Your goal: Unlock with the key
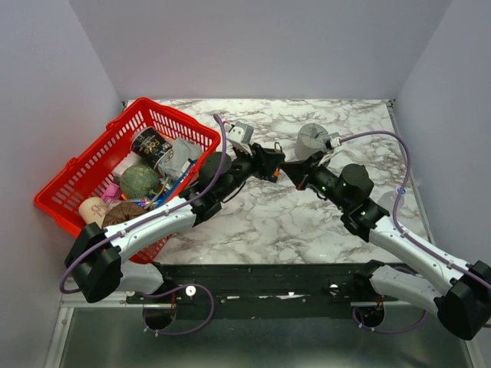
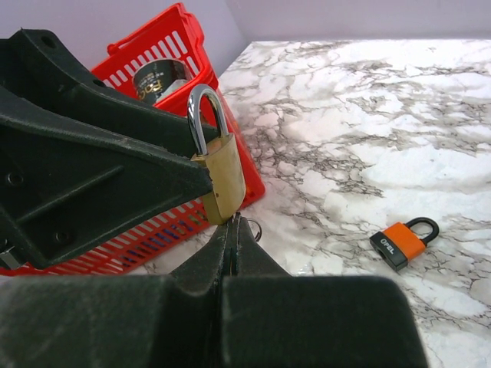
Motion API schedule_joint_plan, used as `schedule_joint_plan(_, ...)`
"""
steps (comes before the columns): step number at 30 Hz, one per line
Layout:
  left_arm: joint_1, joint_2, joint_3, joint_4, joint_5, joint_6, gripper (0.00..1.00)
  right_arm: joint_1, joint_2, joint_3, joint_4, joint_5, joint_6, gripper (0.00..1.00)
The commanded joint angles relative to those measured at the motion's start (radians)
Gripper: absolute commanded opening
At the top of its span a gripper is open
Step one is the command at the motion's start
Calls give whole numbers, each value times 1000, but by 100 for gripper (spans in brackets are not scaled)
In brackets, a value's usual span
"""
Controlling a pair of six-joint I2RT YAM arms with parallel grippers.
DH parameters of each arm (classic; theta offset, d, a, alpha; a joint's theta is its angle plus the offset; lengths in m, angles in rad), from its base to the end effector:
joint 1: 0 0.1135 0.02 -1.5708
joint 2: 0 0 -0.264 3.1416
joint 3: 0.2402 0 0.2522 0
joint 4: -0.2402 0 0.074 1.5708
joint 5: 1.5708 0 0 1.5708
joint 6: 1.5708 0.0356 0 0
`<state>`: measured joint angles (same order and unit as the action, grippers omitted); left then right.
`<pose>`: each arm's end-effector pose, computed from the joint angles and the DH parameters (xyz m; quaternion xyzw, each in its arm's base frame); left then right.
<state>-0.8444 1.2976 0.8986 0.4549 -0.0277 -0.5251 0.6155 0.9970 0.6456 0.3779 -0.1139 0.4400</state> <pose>0.2048 -0.2290 0.3340 0.0993 0.6799 -0.4521 0.5688 0.1909 0.1399 0.3101 -0.1017 0.6903 0.3945 0.5979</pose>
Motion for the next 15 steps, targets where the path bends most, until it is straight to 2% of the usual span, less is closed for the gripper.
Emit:
schedule_joint_plan(1, -41, 9, -41, -87, 201, -3, 0, -33, -40, 48, 194, 23, 19, 1)
schedule_joint_plan(15, -41, -12, -72, 25, 351, -3, 0, -129, -37, 78, 185, -205, 91, 1)
